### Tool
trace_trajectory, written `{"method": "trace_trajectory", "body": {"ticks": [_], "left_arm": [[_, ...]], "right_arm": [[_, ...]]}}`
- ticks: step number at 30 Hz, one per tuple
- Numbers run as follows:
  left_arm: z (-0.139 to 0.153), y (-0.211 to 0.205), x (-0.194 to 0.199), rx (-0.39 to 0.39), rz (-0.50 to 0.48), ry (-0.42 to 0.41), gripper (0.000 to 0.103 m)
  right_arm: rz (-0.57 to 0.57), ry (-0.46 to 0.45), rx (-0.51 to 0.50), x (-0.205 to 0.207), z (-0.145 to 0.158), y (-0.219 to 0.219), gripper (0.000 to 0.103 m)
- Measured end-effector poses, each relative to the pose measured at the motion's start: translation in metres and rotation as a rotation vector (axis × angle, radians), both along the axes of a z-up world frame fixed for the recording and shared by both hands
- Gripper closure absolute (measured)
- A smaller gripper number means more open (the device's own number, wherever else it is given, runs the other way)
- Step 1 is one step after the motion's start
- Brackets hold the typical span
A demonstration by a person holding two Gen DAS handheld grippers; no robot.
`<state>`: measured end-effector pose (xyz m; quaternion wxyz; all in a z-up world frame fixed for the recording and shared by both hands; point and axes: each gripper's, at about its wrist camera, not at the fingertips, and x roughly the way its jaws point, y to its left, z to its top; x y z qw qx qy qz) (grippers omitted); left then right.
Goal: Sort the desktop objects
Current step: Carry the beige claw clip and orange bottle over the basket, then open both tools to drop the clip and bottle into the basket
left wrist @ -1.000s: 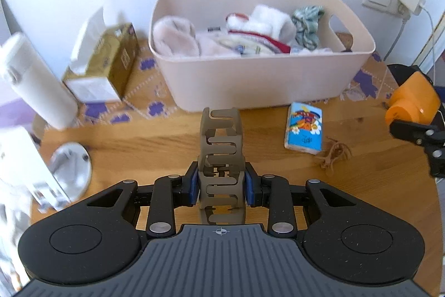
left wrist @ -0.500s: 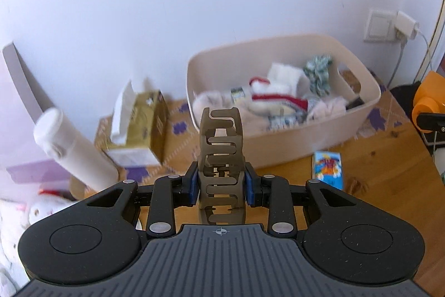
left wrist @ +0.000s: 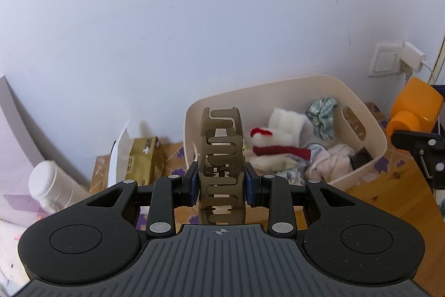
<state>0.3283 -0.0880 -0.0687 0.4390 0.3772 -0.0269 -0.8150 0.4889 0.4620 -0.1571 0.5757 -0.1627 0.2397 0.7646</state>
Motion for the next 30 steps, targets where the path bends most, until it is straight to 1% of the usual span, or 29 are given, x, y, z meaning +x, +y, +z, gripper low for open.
{"method": "trace_trajectory", "body": {"ticks": [1,3,8,10,12,13,14,18,21,25,27,28,29,30], "left_arm": [[0.0,-0.002,-0.003,-0.009,-0.04,0.003,0.071],[-0.001,-0.005,-0.01,-0.012,-0.051,0.007,0.071],[-0.012,-0.022,-0.027,0.004,-0.046,0.002,0.071],[-0.018,-0.03,-0.034,0.013,-0.037,-0.004,0.071],[-0.025,-0.038,-0.039,0.026,-0.029,-0.007,0.071],[-0.029,-0.041,-0.041,0.027,-0.048,-0.011,0.071],[-0.033,-0.045,-0.044,0.035,-0.046,-0.017,0.071],[-0.052,-0.055,-0.052,0.07,-0.046,-0.059,0.071],[-0.064,-0.062,-0.052,0.111,-0.028,-0.069,0.071],[-0.071,-0.067,-0.048,0.154,-0.011,-0.065,0.071],[-0.072,-0.067,-0.047,0.153,-0.019,-0.068,0.07],[-0.071,-0.068,-0.046,0.152,-0.024,-0.068,0.063],[-0.071,-0.069,-0.046,0.158,-0.028,-0.063,0.051],[-0.069,-0.07,-0.045,0.163,-0.028,-0.055,0.045]], "right_arm": [[-0.002,-0.006,0.011,-0.004,0.004,0.007,0.024],[-0.003,-0.009,0.015,-0.006,0.005,0.011,0.024],[-0.015,-0.026,0.008,-0.012,0.004,0.031,0.024],[-0.023,-0.047,-0.006,-0.016,0.0,0.04,0.024],[-0.027,-0.057,-0.022,-0.019,-0.005,0.049,0.024],[-0.026,-0.056,-0.032,-0.02,-0.008,0.053,0.024],[-0.024,-0.055,-0.042,-0.021,-0.012,0.057,0.024],[-0.019,-0.066,-0.076,-0.028,-0.026,0.071,0.024],[-0.009,-0.122,-0.114,-0.04,-0.043,0.085,0.024],[-0.009,-0.136,-0.139,-0.046,-0.054,0.093,0.024],[-0.013,-0.123,-0.153,-0.047,-0.058,0.097,0.024],[-0.015,-0.109,-0.161,-0.047,-0.059,0.098,0.024],[-0.018,-0.099,-0.167,-0.047,-0.06,0.098,0.023],[-0.016,-0.095,-0.172,-0.048,-0.062,0.098,0.023]]}}
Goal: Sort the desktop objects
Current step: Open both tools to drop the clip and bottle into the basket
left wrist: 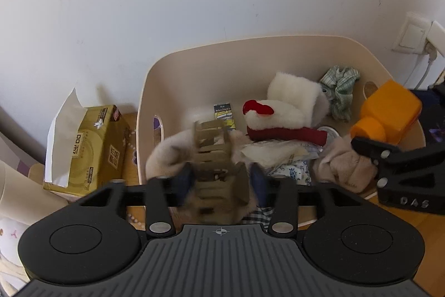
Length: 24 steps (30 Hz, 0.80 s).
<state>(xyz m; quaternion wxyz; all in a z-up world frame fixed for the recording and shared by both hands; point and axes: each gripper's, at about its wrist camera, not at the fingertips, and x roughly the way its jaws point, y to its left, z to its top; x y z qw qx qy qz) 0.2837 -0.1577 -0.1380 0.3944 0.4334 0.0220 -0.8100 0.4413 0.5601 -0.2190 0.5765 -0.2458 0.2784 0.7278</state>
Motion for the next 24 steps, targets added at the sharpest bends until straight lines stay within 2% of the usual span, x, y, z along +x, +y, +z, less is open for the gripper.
{"method": "trace_trajectory", "body": {"ticks": [1,5,11,14,17,24], "left_arm": [[0.001,0.0,0.001,-0.001,0.001,0.008,0.038],[0.003,0.001,0.002,-0.003,-0.006,0.008,0.035],[0.005,0.014,0.005,-0.028,-0.034,-0.007,0.026],[0.011,0.024,0.012,-0.053,-0.05,0.012,0.024],[0.013,0.035,0.017,-0.055,-0.066,0.024,0.023],[0.005,0.057,0.025,-0.052,-0.099,-0.016,0.023]], "right_arm": [[0.002,-0.002,-0.005,-0.001,-0.001,0.0,0.023],[0.006,-0.018,-0.001,-0.006,-0.003,-0.003,0.02],[-0.018,0.0,0.025,0.0,0.004,-0.008,0.007],[-0.044,0.017,0.037,0.004,0.006,-0.018,0.002],[-0.062,0.035,0.044,0.007,0.003,-0.036,0.001],[-0.066,0.091,0.014,0.011,-0.016,-0.077,0.0]]}}
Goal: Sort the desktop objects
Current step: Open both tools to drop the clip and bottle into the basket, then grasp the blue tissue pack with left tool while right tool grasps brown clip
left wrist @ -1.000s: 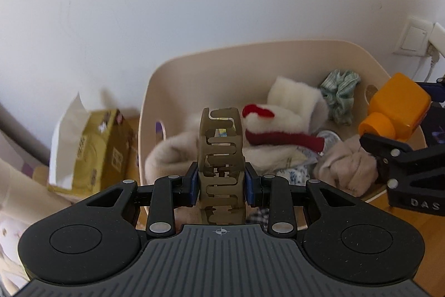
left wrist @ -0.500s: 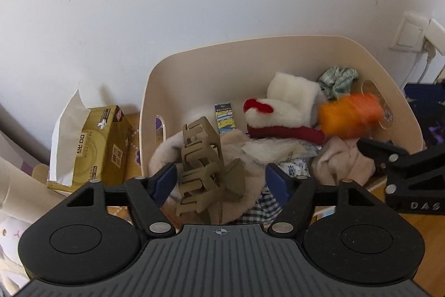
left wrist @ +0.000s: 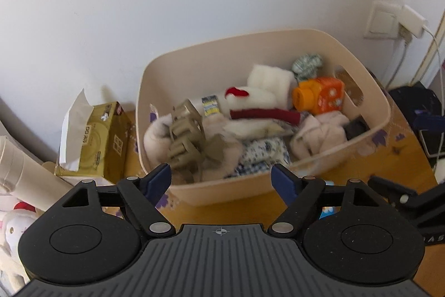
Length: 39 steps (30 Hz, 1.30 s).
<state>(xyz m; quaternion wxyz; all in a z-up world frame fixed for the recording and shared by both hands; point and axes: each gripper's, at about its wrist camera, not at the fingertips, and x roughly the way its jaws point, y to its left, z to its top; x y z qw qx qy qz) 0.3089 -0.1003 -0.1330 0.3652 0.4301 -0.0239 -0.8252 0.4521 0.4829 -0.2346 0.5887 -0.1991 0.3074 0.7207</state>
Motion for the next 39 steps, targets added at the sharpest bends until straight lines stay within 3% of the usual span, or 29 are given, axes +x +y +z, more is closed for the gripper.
{"method": "trace_trajectory", "body": {"ticks": [9,15,26,39], "left_arm": [[-0.025,0.02,0.017,0.032,-0.026,-0.016,0.023],[-0.045,0.024,0.019,0.095,-0.032,-0.045,0.023],[-0.079,0.03,0.0,0.16,-0.095,-0.095,0.023],[-0.101,0.022,-0.029,0.276,-0.096,-0.06,0.023]], "right_arm": [[0.043,0.023,-0.054,-0.011,-0.026,-0.032,0.0],[0.079,0.037,-0.091,-0.023,-0.042,-0.04,0.0],[0.108,0.066,-0.181,-0.038,-0.074,-0.029,0.0],[0.089,0.037,-0.201,-0.037,-0.1,-0.017,0.002]]}}
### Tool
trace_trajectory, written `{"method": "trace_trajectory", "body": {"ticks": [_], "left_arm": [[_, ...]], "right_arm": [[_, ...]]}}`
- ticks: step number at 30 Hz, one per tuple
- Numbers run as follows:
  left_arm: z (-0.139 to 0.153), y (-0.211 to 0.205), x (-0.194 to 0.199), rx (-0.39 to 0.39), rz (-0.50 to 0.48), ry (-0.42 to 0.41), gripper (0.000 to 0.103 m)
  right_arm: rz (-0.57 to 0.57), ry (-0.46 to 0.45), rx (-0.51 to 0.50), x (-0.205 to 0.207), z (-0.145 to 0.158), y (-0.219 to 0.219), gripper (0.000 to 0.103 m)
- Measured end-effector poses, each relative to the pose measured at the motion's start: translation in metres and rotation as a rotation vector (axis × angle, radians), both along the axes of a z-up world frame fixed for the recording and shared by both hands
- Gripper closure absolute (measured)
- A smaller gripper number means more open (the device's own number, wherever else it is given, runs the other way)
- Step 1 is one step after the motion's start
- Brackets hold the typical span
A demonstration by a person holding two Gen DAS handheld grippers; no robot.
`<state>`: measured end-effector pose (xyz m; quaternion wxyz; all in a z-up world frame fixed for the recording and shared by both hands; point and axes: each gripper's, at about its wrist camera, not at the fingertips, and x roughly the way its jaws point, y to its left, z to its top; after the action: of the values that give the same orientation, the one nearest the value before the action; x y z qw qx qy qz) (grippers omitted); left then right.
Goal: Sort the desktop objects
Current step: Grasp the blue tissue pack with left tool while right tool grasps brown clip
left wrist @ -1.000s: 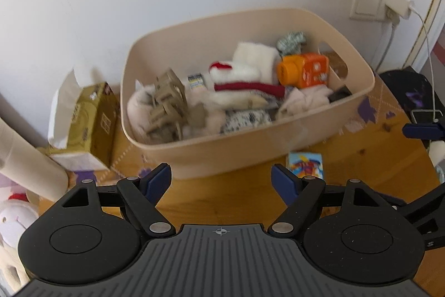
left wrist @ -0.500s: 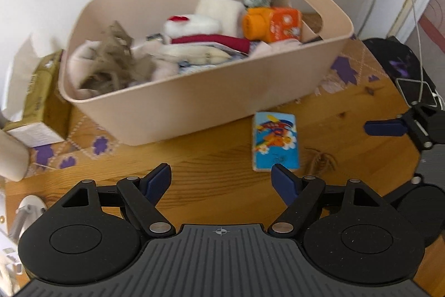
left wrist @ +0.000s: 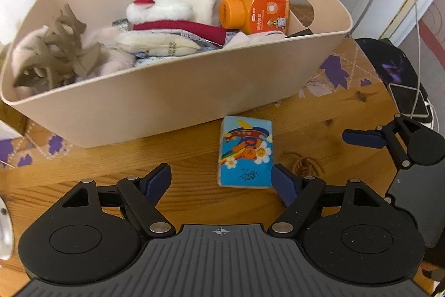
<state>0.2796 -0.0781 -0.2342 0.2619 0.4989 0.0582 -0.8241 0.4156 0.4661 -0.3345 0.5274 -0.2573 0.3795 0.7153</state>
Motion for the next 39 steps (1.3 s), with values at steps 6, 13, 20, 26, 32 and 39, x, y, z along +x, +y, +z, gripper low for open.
{"method": "trace_trajectory", "body": {"ticks": [6,13,20,26,32,39], "left_arm": [[-0.011,-0.003,-0.013,0.015,0.018,-0.005,0.023],[-0.022,-0.013,-0.017,0.034,0.037,0.004,0.026],[-0.022,-0.007,-0.02,-0.027,-0.028,0.006,0.054],[-0.02,-0.006,-0.02,-0.046,-0.043,-0.013,0.058],[-0.016,-0.005,-0.007,-0.061,-0.046,-0.02,0.058],[-0.008,-0.003,0.011,-0.08,-0.06,-0.007,0.058]], "right_arm": [[-0.005,-0.008,0.021,0.006,-0.003,0.005,0.004],[0.02,0.015,0.056,0.011,-0.004,0.014,0.014],[0.047,0.05,0.079,0.009,0.0,0.012,0.042],[0.064,0.049,0.085,0.007,0.002,0.015,0.059],[0.063,0.038,0.082,0.004,0.005,0.009,0.059],[0.07,0.018,0.08,0.003,0.009,-0.006,0.059]]}}
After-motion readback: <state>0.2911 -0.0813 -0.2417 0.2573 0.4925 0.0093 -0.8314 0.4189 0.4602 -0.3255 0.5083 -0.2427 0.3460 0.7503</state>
